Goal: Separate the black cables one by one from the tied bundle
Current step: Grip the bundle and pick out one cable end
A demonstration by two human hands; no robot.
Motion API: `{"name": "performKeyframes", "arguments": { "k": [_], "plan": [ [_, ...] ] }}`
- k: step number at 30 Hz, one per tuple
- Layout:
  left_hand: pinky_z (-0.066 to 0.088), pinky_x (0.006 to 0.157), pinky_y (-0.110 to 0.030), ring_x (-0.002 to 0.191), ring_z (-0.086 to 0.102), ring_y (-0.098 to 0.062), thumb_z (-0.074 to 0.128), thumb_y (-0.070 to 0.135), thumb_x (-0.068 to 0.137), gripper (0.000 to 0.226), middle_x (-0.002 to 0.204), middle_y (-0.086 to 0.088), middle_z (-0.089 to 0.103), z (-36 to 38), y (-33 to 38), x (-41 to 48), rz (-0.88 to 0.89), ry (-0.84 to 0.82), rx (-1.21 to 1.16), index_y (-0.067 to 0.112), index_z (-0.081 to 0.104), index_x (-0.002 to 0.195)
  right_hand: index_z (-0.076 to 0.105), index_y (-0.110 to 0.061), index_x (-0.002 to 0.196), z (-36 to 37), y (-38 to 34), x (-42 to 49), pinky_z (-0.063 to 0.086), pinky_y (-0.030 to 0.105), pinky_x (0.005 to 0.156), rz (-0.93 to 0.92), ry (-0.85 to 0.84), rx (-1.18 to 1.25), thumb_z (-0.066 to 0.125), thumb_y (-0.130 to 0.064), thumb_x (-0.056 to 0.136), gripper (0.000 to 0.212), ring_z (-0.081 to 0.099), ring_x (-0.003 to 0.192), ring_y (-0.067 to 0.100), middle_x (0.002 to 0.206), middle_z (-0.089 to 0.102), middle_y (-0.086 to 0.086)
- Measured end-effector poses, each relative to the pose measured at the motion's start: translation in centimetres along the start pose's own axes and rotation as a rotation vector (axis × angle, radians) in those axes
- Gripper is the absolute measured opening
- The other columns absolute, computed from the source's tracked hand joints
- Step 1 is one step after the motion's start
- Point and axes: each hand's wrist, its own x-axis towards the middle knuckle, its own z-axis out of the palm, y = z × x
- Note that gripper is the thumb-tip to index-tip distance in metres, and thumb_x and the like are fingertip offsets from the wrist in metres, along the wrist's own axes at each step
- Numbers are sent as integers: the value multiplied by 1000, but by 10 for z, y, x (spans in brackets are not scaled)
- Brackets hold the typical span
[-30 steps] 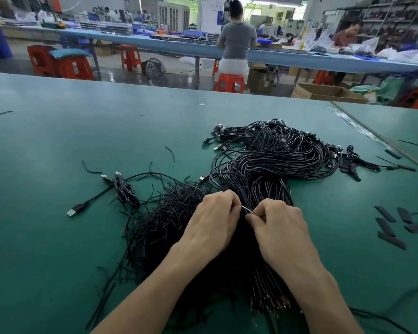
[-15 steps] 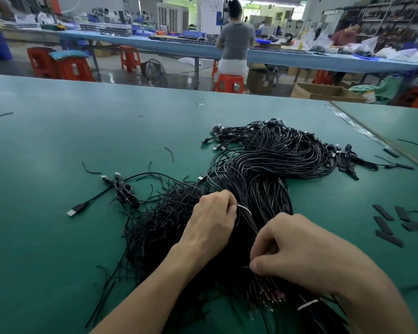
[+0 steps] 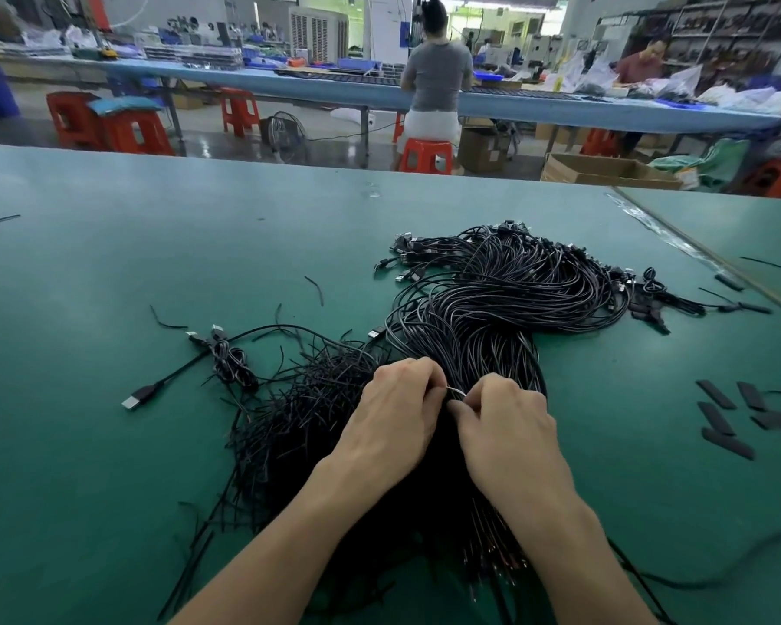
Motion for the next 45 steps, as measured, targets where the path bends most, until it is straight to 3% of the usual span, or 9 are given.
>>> {"name": "performKeyframes", "arguments": {
  "k": [3,7,8,12,16,23,32,38,45],
  "plan": [
    [49,83,-39,88,58,-19,55,18,97,13,93,4,63,2,0,-1,-7,7,23,22,55,86,64,-21,88,-15,7,5,52,35,77,-52,-78,107,63,-37,93,16,62,86,20,93,64,4],
    [47,85,-43,90,57,-23,54,20,97,10,93,2,64,2,2,2,-56,-4,10,19,60,90,66,-23,74,-45,3,-8,47,21,53,-378,-657,170,69,-37,84,17,57,53,4,63,65,-5],
    [47,85,-43,90,58,-23,54,20,97,10,92,1,65,2,2,2,-54,-2,7,18,60,90,66,-26,73,-47,3,-11,45,17,50,-403,-654,141,69,-38,82,15,57,51,2,60,65,-7],
    [49,84,-41,88,59,-20,56,20,97,11,92,3,64,1,2,-1,-43,9,-3,23,59,87,62,-24,76,-41,19,6,44,22,55,-148,-40,120,74,-41,81,21,59,66,7,71,64,-6],
    [51,83,-41,88,60,-19,59,19,96,12,92,5,65,-1,3,0,-57,6,-54,25,61,86,53,-26,81,-19,24,14,45,32,61,-76,-67,80,75,-57,71,39,57,77,12,83,59,-5],
    [51,80,-39,83,58,-16,60,19,97,15,88,7,63,0,3,-1,-24,8,-53,25,59,83,65,-22,87,-3,23,15,53,40,80,-106,30,66,59,-37,95,18,61,90,27,90,63,4],
    [50,78,-40,80,58,-19,55,19,97,13,84,4,63,1,2,-1,-46,7,-53,20,61,85,70,-24,77,-72,18,-7,43,19,56,-376,-747,37,71,-34,85,13,50,55,-2,61,60,-11],
    [50,80,-35,86,58,-15,57,20,97,12,90,8,62,1,5,-2,-65,13,-47,24,62,87,71,-29,80,-55,27,6,57,38,80,-76,-238,-104,67,-39,85,12,66,82,15,83,69,-7],
    [52,80,-40,84,60,-20,62,18,96,9,87,5,64,-2,5,-1,-53,15,-76,20,66,88,59,-21,97,-6,9,4,44,33,72,-68,5,-44,62,-40,92,20,55,87,25,101,59,3]
  ]
}}
